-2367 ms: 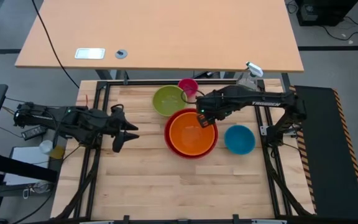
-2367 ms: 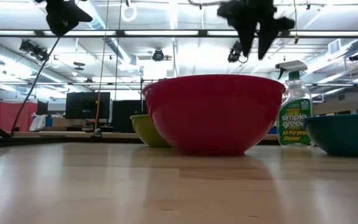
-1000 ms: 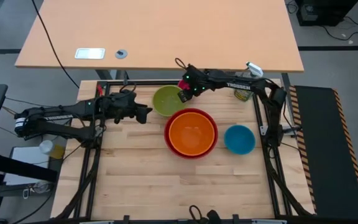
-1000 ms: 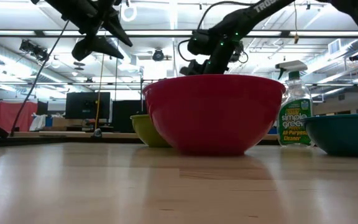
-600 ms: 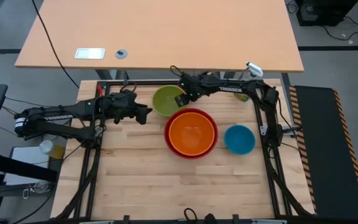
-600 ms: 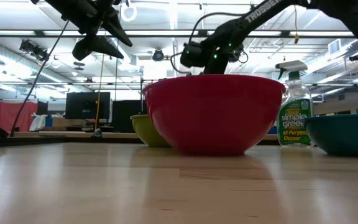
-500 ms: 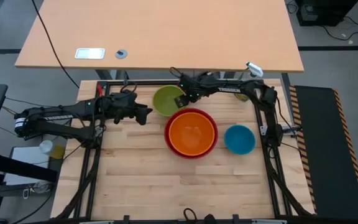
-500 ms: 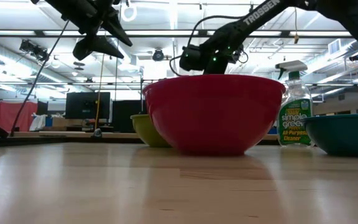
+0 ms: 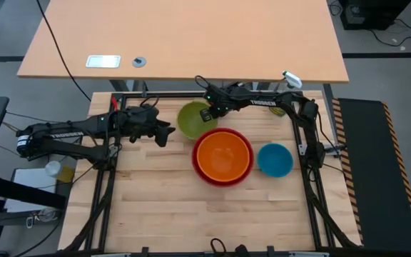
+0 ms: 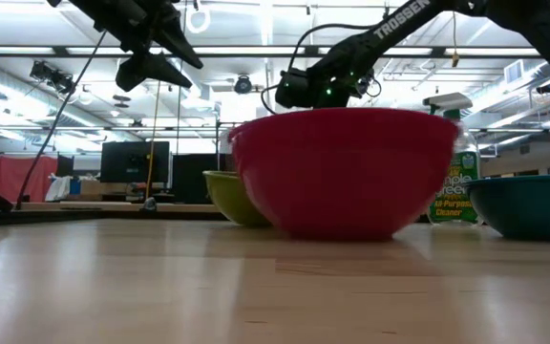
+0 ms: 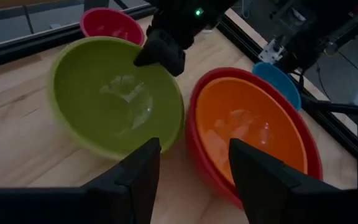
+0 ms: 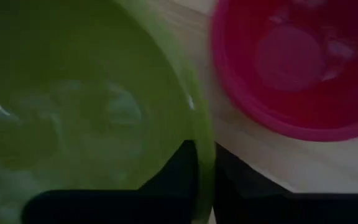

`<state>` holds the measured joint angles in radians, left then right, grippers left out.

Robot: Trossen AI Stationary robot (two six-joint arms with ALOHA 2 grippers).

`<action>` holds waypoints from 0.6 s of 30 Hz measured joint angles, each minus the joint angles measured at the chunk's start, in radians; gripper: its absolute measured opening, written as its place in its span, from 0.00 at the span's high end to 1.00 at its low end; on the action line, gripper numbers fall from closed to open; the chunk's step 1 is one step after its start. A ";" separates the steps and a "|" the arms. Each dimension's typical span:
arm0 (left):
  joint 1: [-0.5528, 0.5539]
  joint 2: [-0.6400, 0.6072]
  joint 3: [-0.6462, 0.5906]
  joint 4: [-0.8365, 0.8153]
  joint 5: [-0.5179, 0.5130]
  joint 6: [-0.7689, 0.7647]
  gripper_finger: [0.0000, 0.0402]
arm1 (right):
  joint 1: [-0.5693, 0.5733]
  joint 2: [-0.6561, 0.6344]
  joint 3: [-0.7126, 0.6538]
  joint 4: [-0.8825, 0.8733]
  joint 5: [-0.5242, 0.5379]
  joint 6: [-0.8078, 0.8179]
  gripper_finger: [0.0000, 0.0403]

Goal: Nest bowls inside each other by size order
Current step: Stack the green bowl on top of the orange bowl

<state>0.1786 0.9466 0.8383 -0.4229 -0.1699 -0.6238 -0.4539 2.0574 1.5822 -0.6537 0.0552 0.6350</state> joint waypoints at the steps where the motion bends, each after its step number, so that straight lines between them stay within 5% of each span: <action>1: 0.000 0.000 0.000 0.000 0.000 0.000 0.52 | 0.000 -0.003 0.001 0.004 -0.001 -0.001 0.94; 9: 0.000 0.000 0.000 0.000 0.000 0.000 0.52 | -0.004 0.001 -0.001 0.047 -0.017 0.016 0.93; 18: 0.000 -0.009 0.000 0.001 0.038 -0.005 0.52 | -0.034 -0.031 -0.005 0.179 -0.149 0.012 0.93</action>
<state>0.1787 0.9377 0.8383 -0.4221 -0.1316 -0.6286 -0.4883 2.0267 1.5776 -0.4746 -0.0935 0.6469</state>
